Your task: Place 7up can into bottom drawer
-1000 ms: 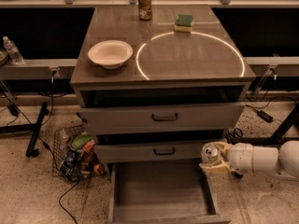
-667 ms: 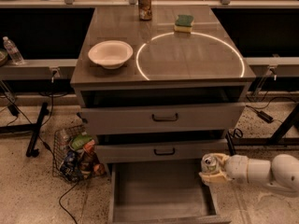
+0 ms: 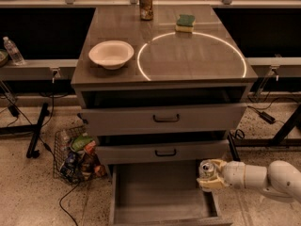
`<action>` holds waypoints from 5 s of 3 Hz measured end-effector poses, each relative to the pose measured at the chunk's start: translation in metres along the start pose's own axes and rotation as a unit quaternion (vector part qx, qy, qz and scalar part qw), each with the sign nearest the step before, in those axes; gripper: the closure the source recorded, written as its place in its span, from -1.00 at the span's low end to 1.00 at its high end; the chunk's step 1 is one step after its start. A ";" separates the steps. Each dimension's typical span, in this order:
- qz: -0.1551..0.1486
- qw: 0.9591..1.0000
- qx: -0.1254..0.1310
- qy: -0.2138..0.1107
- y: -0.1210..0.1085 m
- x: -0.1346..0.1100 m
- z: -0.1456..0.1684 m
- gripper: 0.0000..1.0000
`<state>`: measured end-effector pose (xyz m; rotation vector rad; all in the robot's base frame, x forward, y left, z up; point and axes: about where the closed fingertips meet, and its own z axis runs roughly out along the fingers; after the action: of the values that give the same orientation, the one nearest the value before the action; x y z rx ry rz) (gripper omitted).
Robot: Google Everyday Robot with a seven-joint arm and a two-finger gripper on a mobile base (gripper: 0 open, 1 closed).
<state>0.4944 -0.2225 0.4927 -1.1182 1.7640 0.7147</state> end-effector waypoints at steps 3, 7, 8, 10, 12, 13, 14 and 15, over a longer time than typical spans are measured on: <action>-0.010 0.999 -0.020 -0.029 -0.016 0.147 0.132 1.00; -0.062 0.997 -0.021 -0.050 -0.028 0.222 0.234 0.05; -0.070 0.997 -0.012 -0.042 -0.027 0.230 0.245 -0.40; -0.069 0.997 0.005 -0.025 -0.027 0.239 0.243 -1.00; -0.054 0.997 0.062 0.008 -0.051 0.222 0.171 -1.00; -0.049 0.989 0.131 0.043 -0.067 0.201 0.081 -1.00; -0.051 0.975 0.202 0.082 -0.066 0.175 -0.010 -1.00; -0.058 0.970 0.215 0.095 -0.059 0.162 -0.034 -1.00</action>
Offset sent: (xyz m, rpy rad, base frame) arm 0.0424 0.0526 -0.2019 0.1096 -0.0528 0.0289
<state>0.5051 -0.3381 0.3609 -1.0010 1.8787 0.1413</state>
